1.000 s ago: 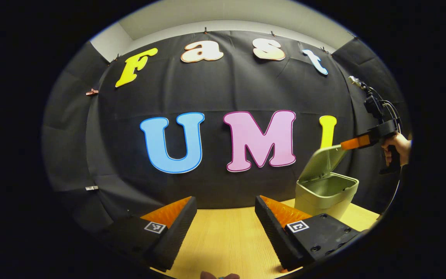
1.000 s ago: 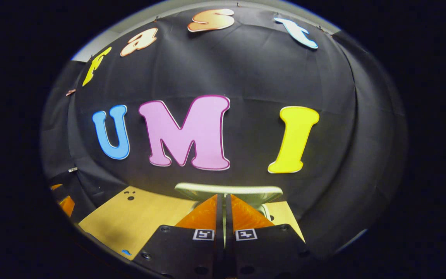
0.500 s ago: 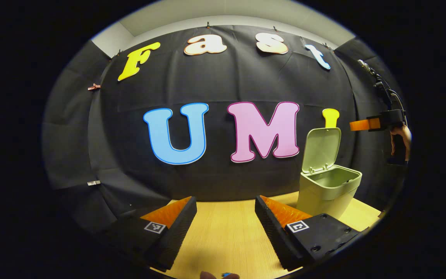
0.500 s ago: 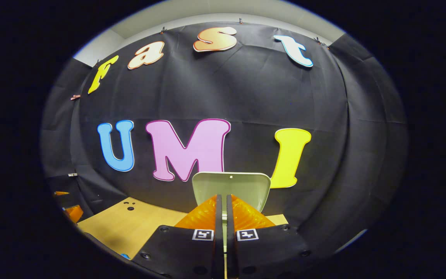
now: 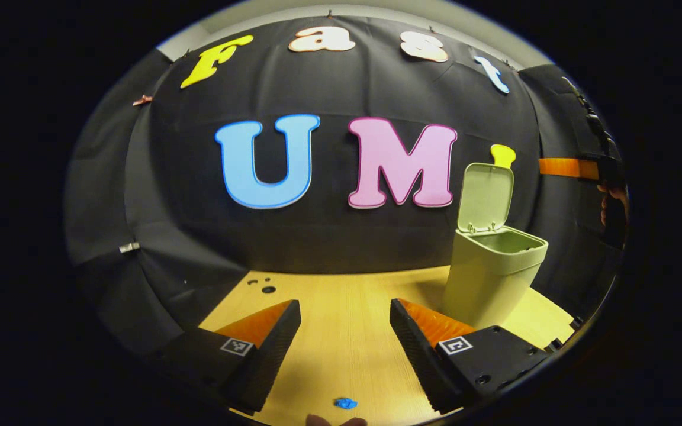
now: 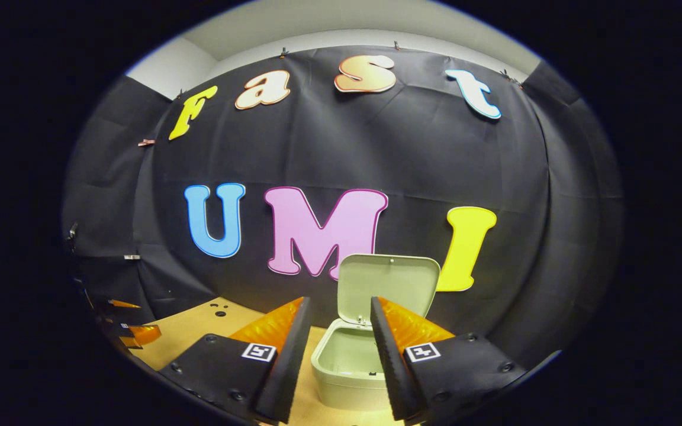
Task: Press the lid of the desktop garbage bin to open it, pick up the crumpled paper on the desktop and throw it into the bin, then pick up the pop can on the desktop and drop it into the bin, and finally close the garbage bin lid.
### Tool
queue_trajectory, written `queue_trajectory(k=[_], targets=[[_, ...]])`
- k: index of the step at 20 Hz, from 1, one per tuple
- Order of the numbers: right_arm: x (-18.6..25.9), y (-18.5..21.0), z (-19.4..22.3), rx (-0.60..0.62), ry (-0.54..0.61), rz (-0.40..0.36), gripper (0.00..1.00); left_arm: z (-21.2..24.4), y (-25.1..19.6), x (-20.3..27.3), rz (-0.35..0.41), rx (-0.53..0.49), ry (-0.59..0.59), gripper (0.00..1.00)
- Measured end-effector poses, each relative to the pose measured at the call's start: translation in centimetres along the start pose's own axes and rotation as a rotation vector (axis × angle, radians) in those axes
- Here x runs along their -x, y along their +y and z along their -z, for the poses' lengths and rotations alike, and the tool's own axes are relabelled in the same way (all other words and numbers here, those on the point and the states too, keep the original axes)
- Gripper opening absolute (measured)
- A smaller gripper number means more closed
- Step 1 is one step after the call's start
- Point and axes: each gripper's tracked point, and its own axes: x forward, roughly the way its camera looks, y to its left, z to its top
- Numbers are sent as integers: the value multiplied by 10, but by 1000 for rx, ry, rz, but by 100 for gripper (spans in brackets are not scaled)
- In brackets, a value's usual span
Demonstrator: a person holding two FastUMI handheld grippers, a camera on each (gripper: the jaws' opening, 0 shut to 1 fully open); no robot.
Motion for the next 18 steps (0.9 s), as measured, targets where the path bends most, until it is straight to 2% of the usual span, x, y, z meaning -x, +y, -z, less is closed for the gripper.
queue_trajectory(k=[1,4,8,18], targets=[[3,5,2,2,4,-11,69,11,4,-2,-2,12,17,98],[10,15,9,-3,19,-27,72,48,13,-6,-2,19,91,98],[17,29,24,-21,55,-56,72,110,17,-11,25,24,231,97],[28,26,57,17,158,-44,72,222,6,-6,80,9,479,95]])
